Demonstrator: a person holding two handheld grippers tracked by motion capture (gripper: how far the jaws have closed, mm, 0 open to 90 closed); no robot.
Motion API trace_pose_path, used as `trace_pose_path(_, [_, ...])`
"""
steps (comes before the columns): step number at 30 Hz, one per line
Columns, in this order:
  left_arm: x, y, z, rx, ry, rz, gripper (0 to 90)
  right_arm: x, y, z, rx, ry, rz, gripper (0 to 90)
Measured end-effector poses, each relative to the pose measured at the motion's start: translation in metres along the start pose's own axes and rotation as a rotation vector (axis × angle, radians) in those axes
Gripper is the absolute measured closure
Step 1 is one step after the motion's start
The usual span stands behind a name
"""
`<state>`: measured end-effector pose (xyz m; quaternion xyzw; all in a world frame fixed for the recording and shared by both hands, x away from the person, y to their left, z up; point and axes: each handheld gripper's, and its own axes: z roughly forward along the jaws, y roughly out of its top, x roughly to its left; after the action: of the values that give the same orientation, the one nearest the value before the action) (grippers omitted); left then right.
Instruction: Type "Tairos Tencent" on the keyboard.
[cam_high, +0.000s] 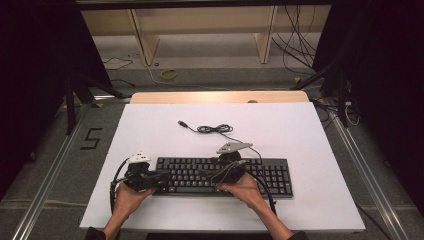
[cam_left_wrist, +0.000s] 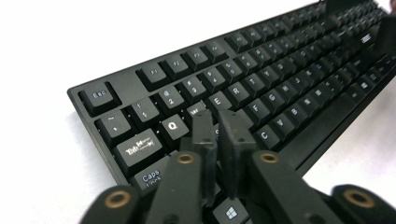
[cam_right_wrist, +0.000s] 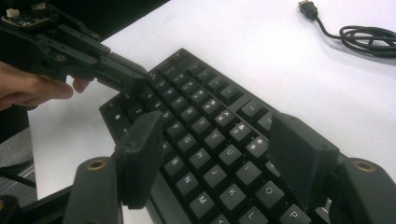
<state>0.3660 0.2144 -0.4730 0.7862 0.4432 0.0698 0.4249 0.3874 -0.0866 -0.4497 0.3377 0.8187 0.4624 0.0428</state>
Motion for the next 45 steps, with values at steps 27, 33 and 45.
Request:
trace_pose_path(27, [0.000,0.001,0.013,0.087,0.025,0.024,89.3,-0.003,0.000,-0.002,0.001,-0.022,-0.001,34.8])
trace_pose_path(33, [-0.001,0.001,0.011,0.066,0.031,0.014,88.9,-0.003,0.000,-0.003,-0.002,-0.022,0.002,35.2])
trace_pose_path(45, [-0.005,0.004,0.001,-0.046,-0.009,-0.012,48.7,-0.004,0.001,-0.003,0.000,-0.013,-0.009,48.2])
